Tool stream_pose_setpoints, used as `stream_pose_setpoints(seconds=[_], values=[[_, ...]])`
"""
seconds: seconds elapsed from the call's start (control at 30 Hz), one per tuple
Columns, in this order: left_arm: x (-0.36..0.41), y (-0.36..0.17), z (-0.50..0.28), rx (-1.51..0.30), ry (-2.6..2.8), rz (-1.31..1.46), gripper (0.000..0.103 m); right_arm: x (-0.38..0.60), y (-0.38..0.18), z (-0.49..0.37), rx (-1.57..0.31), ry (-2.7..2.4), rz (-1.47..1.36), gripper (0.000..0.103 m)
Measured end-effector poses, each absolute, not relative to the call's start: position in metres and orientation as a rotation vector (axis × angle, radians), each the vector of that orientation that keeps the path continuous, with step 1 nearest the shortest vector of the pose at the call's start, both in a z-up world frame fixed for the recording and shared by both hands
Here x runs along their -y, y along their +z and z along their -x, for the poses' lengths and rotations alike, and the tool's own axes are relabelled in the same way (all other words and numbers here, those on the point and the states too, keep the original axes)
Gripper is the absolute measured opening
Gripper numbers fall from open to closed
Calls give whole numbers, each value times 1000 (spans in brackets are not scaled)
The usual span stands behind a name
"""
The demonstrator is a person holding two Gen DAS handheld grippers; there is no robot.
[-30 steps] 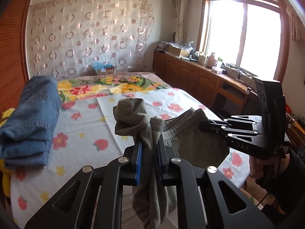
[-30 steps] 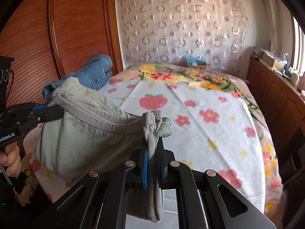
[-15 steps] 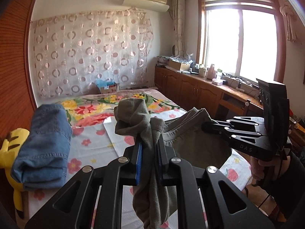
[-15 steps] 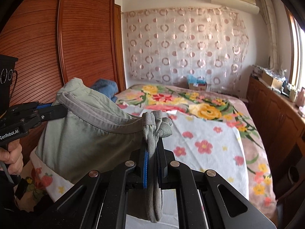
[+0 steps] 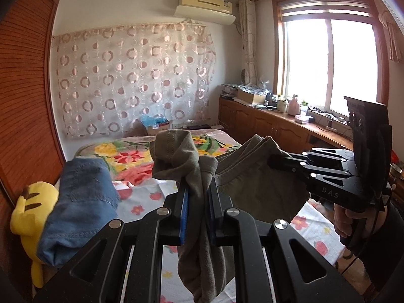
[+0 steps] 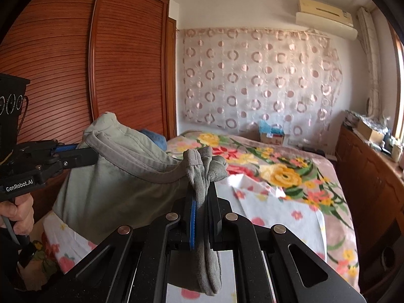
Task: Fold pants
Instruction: 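Carry the shorts with the right tool onto the blue jeans stack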
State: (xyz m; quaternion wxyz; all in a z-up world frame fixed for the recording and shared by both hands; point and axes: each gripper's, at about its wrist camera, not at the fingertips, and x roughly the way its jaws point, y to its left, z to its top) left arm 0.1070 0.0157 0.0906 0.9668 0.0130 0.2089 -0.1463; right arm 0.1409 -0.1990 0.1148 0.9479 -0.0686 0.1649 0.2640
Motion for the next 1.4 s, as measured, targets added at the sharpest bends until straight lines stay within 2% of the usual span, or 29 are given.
stream_pose_setpoints(seconds=[0.27, 1.4], values=[[-39, 98, -124, -408, -241, -14, 15, 194, 110, -178, -321, 587, 157, 7], [-157, 54, -188, -476, 62, 142, 15, 109, 95, -378, -291, 844, 257, 7]])
